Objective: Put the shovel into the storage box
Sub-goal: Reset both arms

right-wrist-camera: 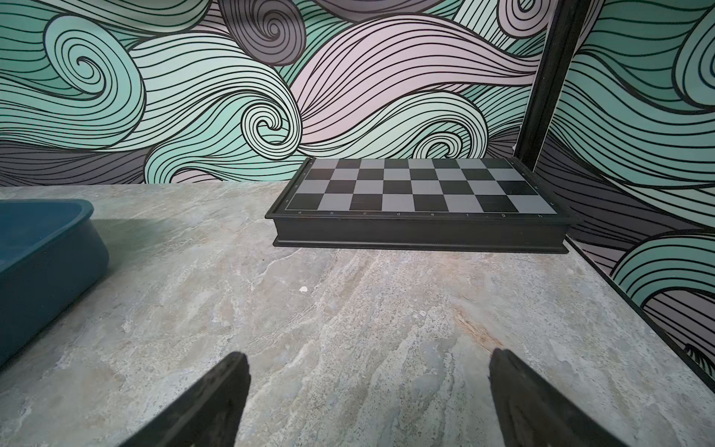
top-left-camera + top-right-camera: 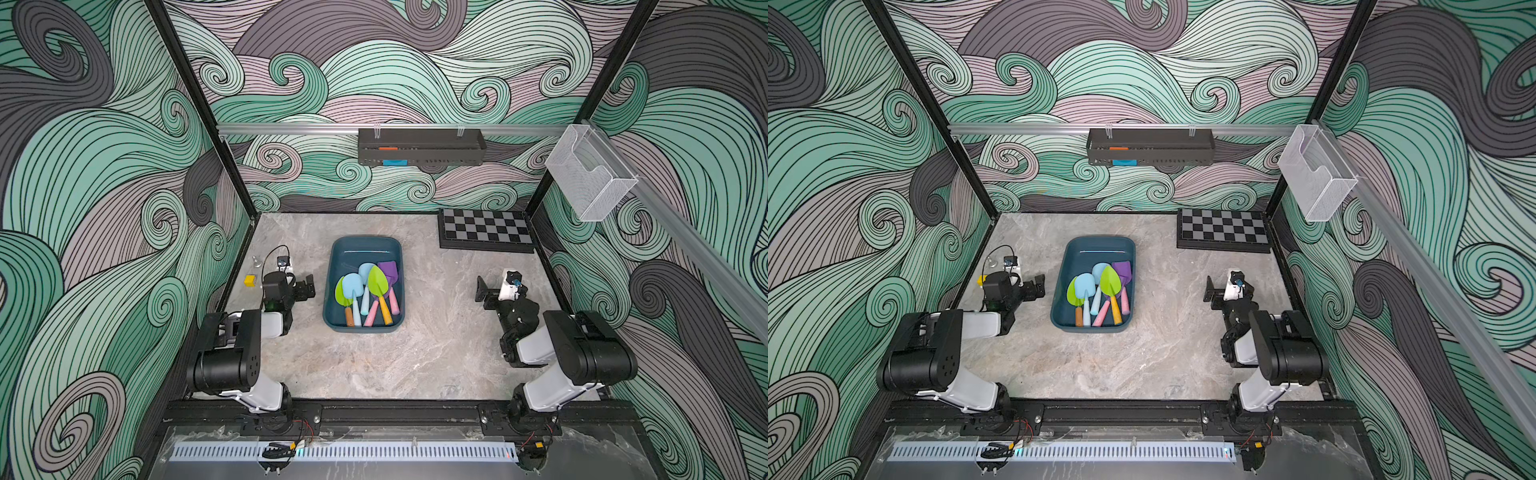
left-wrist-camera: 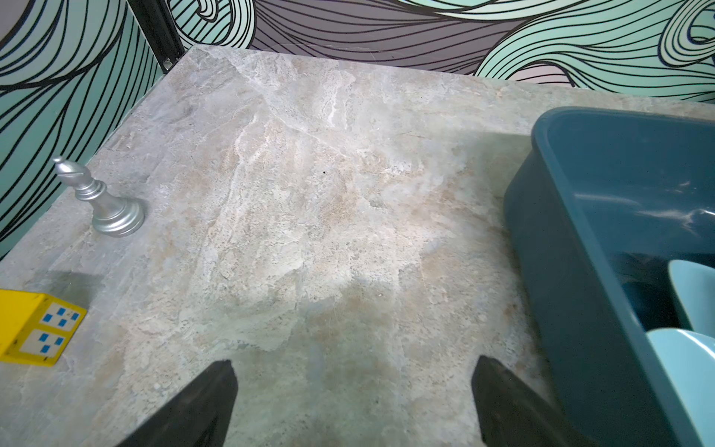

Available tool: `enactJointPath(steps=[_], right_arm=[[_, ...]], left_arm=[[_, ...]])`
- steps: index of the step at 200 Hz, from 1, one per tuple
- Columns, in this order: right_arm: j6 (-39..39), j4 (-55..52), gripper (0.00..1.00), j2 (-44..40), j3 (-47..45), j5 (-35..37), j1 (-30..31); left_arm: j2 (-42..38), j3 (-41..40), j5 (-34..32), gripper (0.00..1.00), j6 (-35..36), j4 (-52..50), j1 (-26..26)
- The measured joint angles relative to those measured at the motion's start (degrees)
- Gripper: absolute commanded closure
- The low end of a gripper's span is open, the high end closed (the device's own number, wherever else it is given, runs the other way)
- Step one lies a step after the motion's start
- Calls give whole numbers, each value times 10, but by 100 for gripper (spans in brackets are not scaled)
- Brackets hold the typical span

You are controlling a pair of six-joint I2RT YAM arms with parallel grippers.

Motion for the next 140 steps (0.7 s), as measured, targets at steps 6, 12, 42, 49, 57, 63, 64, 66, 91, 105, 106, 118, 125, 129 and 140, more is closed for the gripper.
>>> enactJointPath(steps=[6, 12, 42, 49, 57, 63, 64, 66, 91, 105, 106, 118, 125, 129, 140], right_arm=[[0, 0, 1, 0, 0, 0, 0], [0, 0, 1, 0, 0, 0, 0], [1, 0, 36, 0, 0, 0, 0], [-2, 0, 39, 0, 0, -1, 0], [0, 0, 21, 0, 0, -3, 0], [-1, 0, 3, 0, 0, -4, 0], [1, 0, 2, 0, 0, -4, 0], [1, 0, 1, 0, 0, -4, 0], [0, 0, 1, 0, 0, -1, 0], [0, 0, 1, 0, 0, 0, 0], [0, 0, 1, 0, 0, 0, 0], [0, 0, 1, 0, 0, 0, 0], [0, 0, 1, 0, 0, 0, 0], [0, 0, 1, 0, 0, 0, 0], [0, 0, 1, 0, 0, 0, 0]], left_arm=[[0, 0, 0, 1, 0, 0, 0], [0, 0, 0, 1, 0, 0, 0], [0, 0, 0, 1, 0, 0, 0], [0, 0, 0, 1, 0, 0, 0], [0, 0, 0, 1, 0, 0, 0], [0, 0, 0, 1, 0, 0, 0], [0, 0, 0, 1, 0, 0, 0], [0, 0, 0, 1, 0, 0, 0], [0, 0, -1, 1, 0, 0, 0], [0, 0, 0, 1, 0, 0, 0], [0, 0, 0, 1, 0, 0, 0], [0, 0, 0, 1, 0, 0, 0], [0, 0, 0, 1, 0, 0, 0], [0, 0, 0, 1, 0, 0, 0], [0, 0, 0, 1, 0, 0, 0]])
